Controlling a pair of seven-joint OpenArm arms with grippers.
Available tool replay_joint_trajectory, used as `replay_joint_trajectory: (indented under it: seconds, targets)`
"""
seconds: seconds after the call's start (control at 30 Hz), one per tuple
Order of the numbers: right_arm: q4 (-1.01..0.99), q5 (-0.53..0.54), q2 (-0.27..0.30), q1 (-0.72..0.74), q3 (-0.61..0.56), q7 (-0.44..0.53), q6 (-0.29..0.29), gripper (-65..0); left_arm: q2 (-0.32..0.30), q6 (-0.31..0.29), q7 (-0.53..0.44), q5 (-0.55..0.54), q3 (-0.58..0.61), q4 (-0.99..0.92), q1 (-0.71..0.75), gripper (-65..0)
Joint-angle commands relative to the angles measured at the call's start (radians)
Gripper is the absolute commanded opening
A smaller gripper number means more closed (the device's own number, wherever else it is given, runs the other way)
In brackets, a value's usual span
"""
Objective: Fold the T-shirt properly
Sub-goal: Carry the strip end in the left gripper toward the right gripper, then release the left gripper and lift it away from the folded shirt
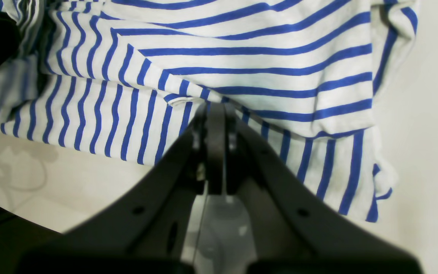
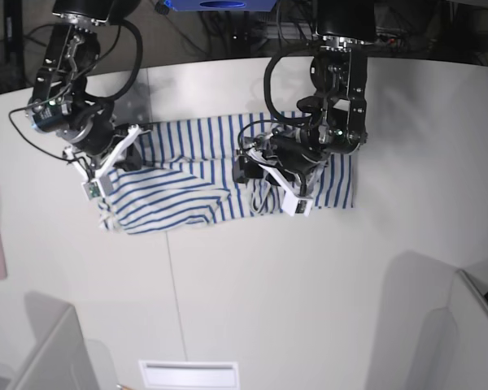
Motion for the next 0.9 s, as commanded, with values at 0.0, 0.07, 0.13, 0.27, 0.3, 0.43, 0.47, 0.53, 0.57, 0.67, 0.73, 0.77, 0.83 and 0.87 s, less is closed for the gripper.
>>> replay_joint_trajectory:
  seconds: [0.0,0.07,0.13,0.27,0.3,0.43,0.47,0.53,0.57,0.67,0.73,0.77,0.83,0.87]
  targets:
    - [0.018,0.018,0.007,0.013,0.000,0.018,0.000,-65.0,0.017,-0.008,-0.015,-0.016,0.002,0.014,-0.014,-17.9]
    - [0.018,0.018,0.007,0.013,0.005,0.018,0.000,-65.0,0.036,-0.008,-0.018,-0.016,0.033,-0.006,-0.016,-17.1]
    - [0.018,0.018,0.009,0.013,0.006,0.018,0.000,-65.0,0.037,-0.008,-0.021,-0.016,0.099,-0.044,-0.036,-17.1]
    - [0.018,0.017,0.009,0.014,0.008,0.019,0.000,-65.0,0.039,-0.008,-0.022,-0.016,0.200,-0.116,-0.082,-18.3]
    - [0.018,0.017,0.009,0.020,0.011,0.019,0.000,-65.0,0.039,-0.008,-0.022,-0.016,0.192,-0.110,-0.080,-19.6]
    - [0.015,0.020,0.006,0.054,0.099,0.016,0.000,-65.0,0.034,-0.008,-0.018,-0.016,0.059,0.010,-0.034,-30.3]
    - [0.015,0.020,0.006,0.066,0.115,0.001,0.000,-65.0,0.031,-0.008,-0.016,-0.016,0.016,0.049,-0.018,-34.2]
    - [0.014,0.020,0.006,0.109,0.148,-0.065,0.002,-65.0,-0.001,-0.008,-0.015,-0.016,-0.079,0.126,0.024,-45.6]
    - [0.008,0.020,0.006,0.138,0.169,-0.117,0.005,-65.0,-0.018,-0.008,-0.015,-0.016,-0.122,0.161,0.045,-53.5]
    - [-0.065,0.020,0.007,0.243,0.234,-0.260,0.011,-37.1,-0.063,-0.008,-0.015,-0.016,-0.227,0.234,0.108,-65.0]
    - [-0.143,0.020,0.009,0.309,0.286,-0.323,0.058,-21.8,-0.092,-0.008,-0.015,-0.016,-0.299,0.257,0.151,-65.0]
    - [-0.186,0.020,0.012,0.335,0.312,-0.345,0.101,-18.6,-0.107,-0.008,-0.015,-0.016,-0.331,0.257,0.173,-65.0]
    - [-0.266,0.020,0.021,0.390,0.349,-0.371,0.158,-18.9,-0.132,-0.010,-0.018,-0.016,-0.374,0.255,0.216,-65.0]
    - [-0.312,0.020,0.041,0.416,0.364,-0.374,0.173,-19.5,-0.144,-0.010,-0.021,-0.016,-0.391,0.255,0.245,-65.0]
